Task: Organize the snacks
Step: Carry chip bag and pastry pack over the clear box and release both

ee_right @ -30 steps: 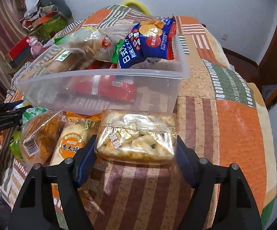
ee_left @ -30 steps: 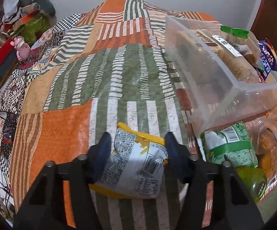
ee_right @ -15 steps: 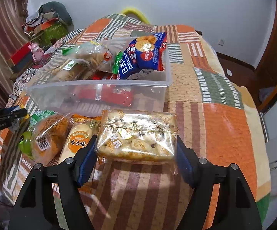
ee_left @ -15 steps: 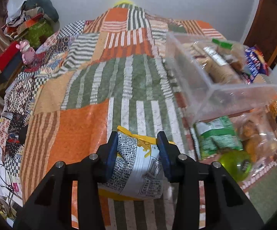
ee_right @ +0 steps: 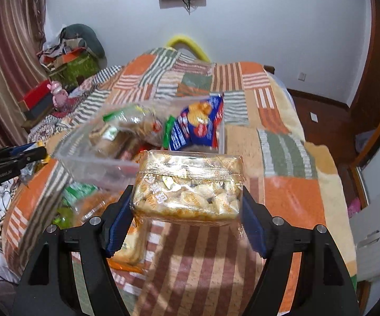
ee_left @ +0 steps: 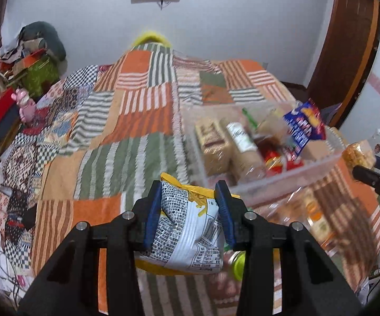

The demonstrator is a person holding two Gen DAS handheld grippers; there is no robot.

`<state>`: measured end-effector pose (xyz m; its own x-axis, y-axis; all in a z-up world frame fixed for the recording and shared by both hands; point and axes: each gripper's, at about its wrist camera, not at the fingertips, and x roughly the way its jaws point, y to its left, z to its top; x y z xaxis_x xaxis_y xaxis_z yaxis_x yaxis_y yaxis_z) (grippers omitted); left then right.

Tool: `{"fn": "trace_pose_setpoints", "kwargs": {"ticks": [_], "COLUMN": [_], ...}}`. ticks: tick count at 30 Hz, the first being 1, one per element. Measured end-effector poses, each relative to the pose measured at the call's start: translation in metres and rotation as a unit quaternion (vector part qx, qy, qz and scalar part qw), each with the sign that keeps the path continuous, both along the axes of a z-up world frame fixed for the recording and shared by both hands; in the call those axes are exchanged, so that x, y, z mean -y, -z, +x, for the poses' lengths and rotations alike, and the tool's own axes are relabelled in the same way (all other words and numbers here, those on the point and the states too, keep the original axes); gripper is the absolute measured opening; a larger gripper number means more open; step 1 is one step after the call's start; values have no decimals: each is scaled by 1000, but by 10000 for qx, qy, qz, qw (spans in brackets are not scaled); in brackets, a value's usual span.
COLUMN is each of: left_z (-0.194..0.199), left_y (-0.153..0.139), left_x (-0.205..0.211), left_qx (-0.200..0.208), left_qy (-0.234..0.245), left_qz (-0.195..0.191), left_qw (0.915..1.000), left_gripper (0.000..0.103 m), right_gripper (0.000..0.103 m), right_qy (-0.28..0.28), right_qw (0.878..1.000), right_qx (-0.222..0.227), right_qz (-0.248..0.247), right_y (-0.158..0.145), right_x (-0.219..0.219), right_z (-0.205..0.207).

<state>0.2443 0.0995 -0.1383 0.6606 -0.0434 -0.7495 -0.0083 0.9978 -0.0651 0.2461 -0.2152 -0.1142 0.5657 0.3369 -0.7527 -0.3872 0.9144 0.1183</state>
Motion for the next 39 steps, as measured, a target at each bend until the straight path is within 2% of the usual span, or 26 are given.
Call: {"fn": "trace_pose_setpoints", "kwargs": {"ticks": [6,11,17,24,31,36,39], "left_z": [20,38,56,70,77,79,76], "left_y": [-14,-14,-6,2,12,18,20], "left_x": [13,18,19,29,37,39,41], "left_qx": [225,247,194,156,93,-34,-62], "left_qy": [172,186,125,219,278,334,399], "left_qz": [65,-54,-233,-238,-266,-291,-249], "left_qw": [9996,9995,9995,9994,9992,9990,9989], "left_gripper": [41,41,41,41,41,41,44], "right_gripper": [72,72,72,72,72,74,74], "right_qy": [-98,-95,-161,-205,-332,-406,-388], "right_qw": [9997,9996,9997,9997,9989,9984,9985], "right_qx": [218,248,173,17,-3,-235,-216], "right_qz": [-15,36,-58,-89,-332,-327,-324], "right_y": [-8,-8,3,15,23,29,29], "right_x": [-13,-20,-32,-42,-47,-48,-46], "right_z": [9,24,39,53,51,55,52]}}
